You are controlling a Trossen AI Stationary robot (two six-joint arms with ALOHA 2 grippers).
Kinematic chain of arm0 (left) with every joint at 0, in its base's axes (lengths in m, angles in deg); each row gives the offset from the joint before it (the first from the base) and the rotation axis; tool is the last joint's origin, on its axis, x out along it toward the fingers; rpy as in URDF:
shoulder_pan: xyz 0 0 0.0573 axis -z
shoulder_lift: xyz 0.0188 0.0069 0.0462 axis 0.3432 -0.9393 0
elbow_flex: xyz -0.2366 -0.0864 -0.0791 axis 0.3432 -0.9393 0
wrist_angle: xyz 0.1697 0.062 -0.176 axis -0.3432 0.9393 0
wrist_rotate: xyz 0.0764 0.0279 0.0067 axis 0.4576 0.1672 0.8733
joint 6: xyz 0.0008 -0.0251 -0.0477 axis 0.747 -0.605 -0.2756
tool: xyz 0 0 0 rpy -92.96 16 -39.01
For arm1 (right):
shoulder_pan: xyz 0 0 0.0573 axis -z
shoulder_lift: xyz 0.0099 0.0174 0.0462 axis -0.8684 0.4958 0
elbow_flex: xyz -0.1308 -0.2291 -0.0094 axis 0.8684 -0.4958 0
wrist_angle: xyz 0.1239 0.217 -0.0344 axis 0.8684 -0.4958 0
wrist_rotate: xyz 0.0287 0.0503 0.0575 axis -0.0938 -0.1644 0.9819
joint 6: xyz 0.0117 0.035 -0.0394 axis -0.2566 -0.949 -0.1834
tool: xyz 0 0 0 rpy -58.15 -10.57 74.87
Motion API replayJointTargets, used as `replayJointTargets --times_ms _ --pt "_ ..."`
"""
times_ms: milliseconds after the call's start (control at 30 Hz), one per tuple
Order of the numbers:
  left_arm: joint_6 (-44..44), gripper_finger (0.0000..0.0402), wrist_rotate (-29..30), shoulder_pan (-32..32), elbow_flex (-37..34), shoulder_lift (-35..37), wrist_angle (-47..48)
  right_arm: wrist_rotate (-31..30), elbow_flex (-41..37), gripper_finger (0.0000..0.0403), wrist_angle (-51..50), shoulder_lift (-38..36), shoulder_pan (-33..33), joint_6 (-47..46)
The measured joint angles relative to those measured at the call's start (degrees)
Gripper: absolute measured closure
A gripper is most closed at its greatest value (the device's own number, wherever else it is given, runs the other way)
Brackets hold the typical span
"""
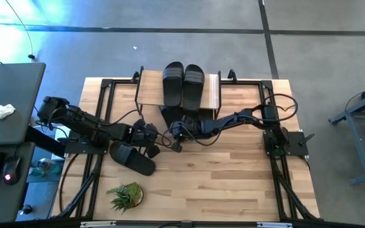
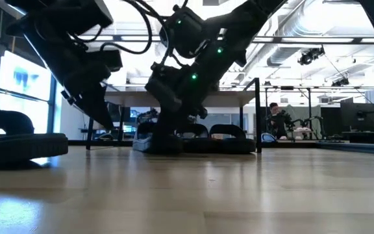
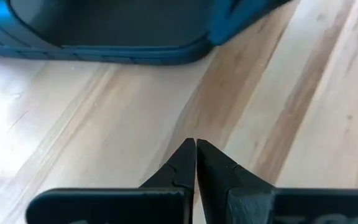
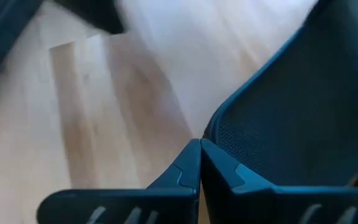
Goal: Pick and place slides into the shelf
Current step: Put the black slide under the shelf
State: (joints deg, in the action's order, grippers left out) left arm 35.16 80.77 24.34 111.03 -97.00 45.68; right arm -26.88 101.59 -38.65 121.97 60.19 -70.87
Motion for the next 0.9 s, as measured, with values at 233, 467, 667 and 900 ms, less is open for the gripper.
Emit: replayJointTargets --times_ms 233,467,667,900 --pt "-1.3 0.0397 4.4 3.3 0.0 4.5 0.6 -0.8 0.0 0.0403 0.8 0.0 1.7 -0.9" --pt "-3.3 0.0397 9.5 5.7 0.0 7.9 5.4 0.1 0.0 0.0403 0.8 0.0 2.1 -0.6" --pt "-2.6 0.0397 6.2 6.4 0.2 10.2 6.0 -0.1 0.0 0.0403 0.3 0.0 2.5 -2.1" --pt "0.9 0.0397 5.4 9.5 3.3 12.1 6.6 3.1 0.0 0.0403 2.0 0.0 2.7 0.0"
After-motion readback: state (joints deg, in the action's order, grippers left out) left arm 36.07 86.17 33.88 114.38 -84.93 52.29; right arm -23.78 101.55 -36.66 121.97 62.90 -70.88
